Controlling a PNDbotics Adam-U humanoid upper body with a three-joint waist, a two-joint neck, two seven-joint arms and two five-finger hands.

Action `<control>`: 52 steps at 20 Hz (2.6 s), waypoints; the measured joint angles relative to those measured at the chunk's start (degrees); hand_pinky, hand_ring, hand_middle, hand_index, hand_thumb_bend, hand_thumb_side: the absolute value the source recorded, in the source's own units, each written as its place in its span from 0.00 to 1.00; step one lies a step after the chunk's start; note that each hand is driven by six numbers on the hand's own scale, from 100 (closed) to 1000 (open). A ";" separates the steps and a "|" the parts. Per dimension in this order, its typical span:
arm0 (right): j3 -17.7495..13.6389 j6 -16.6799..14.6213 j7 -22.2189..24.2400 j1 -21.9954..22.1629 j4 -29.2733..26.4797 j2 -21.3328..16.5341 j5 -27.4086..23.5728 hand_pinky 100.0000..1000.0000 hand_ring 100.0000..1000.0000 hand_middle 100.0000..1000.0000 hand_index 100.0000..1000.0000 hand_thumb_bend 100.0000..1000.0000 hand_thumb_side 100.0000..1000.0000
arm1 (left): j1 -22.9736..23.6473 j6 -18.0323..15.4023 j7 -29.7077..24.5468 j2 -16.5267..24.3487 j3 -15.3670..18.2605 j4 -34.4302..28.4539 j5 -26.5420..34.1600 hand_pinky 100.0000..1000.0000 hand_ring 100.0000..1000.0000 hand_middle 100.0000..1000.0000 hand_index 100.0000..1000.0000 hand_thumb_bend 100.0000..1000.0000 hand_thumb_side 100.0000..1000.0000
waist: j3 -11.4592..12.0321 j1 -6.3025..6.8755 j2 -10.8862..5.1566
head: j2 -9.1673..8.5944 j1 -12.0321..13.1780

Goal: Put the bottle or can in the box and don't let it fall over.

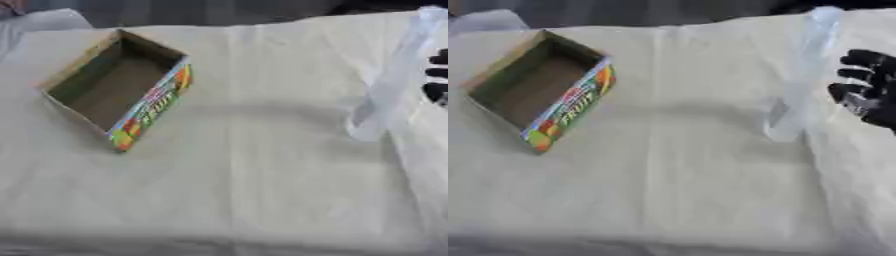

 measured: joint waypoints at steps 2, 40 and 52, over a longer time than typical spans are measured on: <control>-0.99 -0.50 -1.15 1.04 -1.19 -0.57 -0.27 0.82 0.87 0.83 0.85 0.32 0.00 | 0.20 -0.06 0.15 0.00 0.13 -0.09 -0.07 0.80 0.78 0.72 0.85 0.75 0.55 | -0.14 -0.06 0.01 | 0.02 0.11; 6.43 1.88 7.64 -3.90 3.07 2.46 1.21 0.85 0.89 0.85 0.87 0.27 0.08 | 0.13 0.24 -0.06 -0.45 -0.09 -0.71 0.65 0.80 0.78 0.71 0.84 0.72 0.56 | 0.67 0.00 -0.05 | 0.09 -3.01; 8.07 3.11 9.07 -5.47 4.94 3.94 1.69 0.84 0.86 0.83 0.84 0.28 0.00 | 0.10 0.14 -0.22 -0.58 -0.11 -0.71 1.02 0.80 0.78 0.71 0.84 0.71 0.57 | 1.03 0.05 -0.05 | 0.10 -3.22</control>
